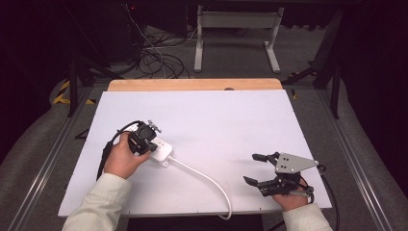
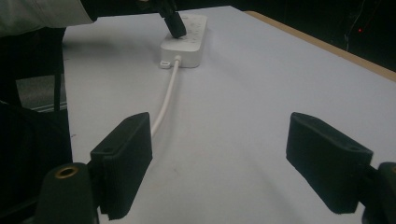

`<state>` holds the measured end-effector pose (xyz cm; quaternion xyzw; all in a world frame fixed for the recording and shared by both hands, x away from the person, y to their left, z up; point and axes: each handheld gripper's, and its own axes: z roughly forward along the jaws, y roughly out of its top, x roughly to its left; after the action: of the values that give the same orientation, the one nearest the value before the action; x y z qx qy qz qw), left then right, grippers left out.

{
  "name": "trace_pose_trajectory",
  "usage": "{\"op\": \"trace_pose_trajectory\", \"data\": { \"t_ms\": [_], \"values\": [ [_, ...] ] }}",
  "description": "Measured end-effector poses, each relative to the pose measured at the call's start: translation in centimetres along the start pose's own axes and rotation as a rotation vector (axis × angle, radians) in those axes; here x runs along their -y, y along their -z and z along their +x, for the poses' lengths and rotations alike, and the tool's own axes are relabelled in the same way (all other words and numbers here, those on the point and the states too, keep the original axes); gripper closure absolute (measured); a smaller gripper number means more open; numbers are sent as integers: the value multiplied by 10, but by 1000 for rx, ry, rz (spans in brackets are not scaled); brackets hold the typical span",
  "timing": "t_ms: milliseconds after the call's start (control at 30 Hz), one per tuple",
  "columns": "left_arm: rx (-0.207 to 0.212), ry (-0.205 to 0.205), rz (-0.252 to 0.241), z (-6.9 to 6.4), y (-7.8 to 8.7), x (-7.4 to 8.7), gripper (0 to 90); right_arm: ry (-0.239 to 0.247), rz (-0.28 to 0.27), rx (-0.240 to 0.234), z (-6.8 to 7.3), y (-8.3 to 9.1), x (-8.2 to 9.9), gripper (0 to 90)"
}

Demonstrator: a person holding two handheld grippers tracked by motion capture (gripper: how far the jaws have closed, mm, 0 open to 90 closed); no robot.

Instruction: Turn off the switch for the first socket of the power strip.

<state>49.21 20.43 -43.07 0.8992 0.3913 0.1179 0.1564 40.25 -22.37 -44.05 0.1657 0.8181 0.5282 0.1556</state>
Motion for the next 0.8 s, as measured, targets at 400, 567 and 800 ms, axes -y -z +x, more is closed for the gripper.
{"op": "trace_pose_trajectory", "data": {
  "t_ms": [400, 567, 800],
  "values": [
    [69, 44, -37, 9, 0, 7, 900, -4, -3, -6, -1, 0, 1, 230],
    [77, 61, -52, 10, 0, 9, 900, -3, 0, -7, -1, -1, 1, 230],
    [83, 77, -68, 10, 0, 12, 900, -7, 1, -9, -1, -1, 1, 229]
  ]
}}
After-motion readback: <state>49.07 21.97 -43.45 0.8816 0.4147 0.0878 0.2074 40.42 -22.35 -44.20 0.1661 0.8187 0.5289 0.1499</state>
